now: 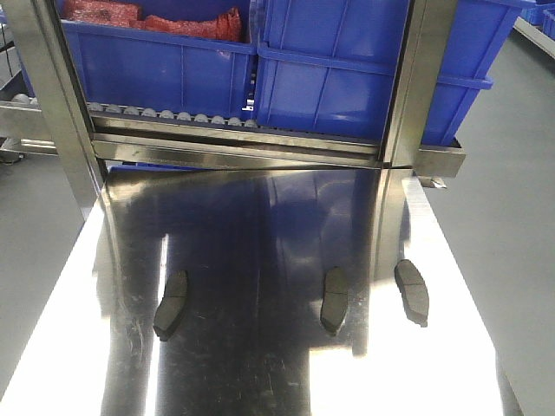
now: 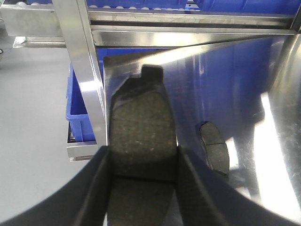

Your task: Move and align brake pads A on conveyor

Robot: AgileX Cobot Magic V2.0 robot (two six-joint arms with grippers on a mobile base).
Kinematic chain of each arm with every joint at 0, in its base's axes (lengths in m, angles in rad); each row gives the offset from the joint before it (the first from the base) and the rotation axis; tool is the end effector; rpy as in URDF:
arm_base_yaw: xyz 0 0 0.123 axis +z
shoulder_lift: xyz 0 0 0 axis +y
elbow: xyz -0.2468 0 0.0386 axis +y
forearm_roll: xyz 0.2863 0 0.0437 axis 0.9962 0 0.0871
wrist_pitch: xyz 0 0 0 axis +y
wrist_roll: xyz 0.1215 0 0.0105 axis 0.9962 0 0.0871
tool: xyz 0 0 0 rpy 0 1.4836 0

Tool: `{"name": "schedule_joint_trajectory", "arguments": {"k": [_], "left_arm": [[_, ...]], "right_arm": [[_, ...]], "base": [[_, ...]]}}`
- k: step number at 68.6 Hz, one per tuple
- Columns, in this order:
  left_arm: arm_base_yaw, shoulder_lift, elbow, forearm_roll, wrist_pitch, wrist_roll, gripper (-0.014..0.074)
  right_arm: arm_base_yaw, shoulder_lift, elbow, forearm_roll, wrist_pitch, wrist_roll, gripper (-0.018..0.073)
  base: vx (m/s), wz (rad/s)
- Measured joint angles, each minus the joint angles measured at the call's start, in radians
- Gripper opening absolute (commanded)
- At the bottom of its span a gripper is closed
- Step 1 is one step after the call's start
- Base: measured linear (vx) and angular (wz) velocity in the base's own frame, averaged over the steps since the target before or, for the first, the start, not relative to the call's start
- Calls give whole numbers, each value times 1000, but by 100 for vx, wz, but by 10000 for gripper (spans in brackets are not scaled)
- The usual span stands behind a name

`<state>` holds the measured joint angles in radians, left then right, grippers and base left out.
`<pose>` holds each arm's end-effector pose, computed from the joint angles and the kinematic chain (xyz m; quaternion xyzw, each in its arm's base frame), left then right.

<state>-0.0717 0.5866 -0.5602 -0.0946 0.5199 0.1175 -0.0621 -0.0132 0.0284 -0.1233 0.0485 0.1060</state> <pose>0.2115 -0.0209 0.2740 0.0578 0.8468 -0.0295 0.5279 0.1612 -0.0108 0.2005 0.0178 0.6984 -0.0304 0.7148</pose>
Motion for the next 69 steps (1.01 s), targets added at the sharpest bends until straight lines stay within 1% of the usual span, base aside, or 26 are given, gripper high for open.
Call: {"name": "schedule_joint_trajectory", "arguments": {"k": [29, 40, 44, 56, 62, 69], "left_arm": [[0, 0, 0, 0, 0, 0, -6], [0, 0, 0, 0, 0, 0, -6], [0, 0, 0, 0, 0, 0, -6], [0, 0, 0, 0, 0, 0, -6], [0, 0, 0, -1, 0, 0, -6], [0, 0, 0, -1, 0, 0, -6]], "right_arm": [[0, 0, 0, 0, -1, 0, -11], [0, 0, 0, 1, -89, 24, -11], [0, 0, -9, 1, -98, 41, -11], [0, 44, -165, -3, -74, 46, -11], [0, 134, -260, -3, -49, 46, -11], [0, 267, -359, -3, 37, 46, -11]], "base": [[0, 0], [0, 0], [0, 0], [0, 0], [0, 0], [0, 0]]}}
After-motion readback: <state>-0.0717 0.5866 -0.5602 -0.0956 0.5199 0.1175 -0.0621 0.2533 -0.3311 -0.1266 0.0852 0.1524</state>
